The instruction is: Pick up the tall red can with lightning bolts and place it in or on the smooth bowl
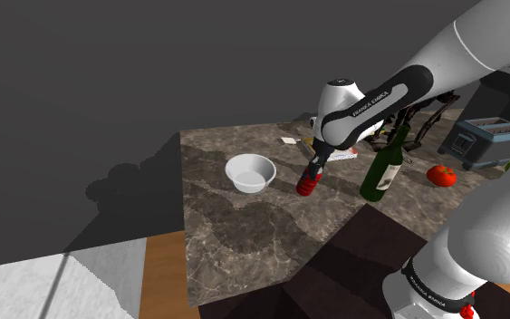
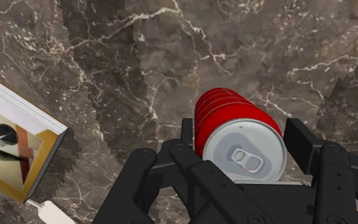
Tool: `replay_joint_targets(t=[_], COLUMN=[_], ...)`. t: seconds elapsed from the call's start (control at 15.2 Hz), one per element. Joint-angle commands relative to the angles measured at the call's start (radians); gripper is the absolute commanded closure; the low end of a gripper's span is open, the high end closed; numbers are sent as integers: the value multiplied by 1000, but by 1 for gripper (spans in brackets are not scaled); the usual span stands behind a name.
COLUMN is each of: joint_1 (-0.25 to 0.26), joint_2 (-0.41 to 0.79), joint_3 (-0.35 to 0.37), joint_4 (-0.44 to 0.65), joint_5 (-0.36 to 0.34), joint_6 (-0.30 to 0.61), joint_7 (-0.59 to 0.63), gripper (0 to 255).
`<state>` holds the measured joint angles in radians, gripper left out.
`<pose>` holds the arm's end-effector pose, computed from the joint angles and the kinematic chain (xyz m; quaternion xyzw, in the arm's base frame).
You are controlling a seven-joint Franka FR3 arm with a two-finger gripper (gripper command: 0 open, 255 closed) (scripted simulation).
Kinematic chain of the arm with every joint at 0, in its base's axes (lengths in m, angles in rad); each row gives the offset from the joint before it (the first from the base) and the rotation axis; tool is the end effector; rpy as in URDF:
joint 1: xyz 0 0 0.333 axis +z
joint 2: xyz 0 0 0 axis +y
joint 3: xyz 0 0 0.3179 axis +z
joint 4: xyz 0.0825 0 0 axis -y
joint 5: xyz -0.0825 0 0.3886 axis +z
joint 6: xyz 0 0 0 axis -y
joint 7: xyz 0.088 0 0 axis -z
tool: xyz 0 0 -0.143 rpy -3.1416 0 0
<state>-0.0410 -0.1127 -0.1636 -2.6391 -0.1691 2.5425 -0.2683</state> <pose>0.4193 -0.0863 0.2463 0.9940 0.1015 -0.0014 0.0398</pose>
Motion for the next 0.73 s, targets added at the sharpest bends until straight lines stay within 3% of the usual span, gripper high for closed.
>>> replay_joint_targets(t=[0.0,0.66], joint_1=[0,2], joint_2=[-20,-136], joint_3=[1,7], joint_4=[4,48], joint_5=[0,5], joint_6=[-25,-186], joint_7=[-1,-11], gripper=[255,255])
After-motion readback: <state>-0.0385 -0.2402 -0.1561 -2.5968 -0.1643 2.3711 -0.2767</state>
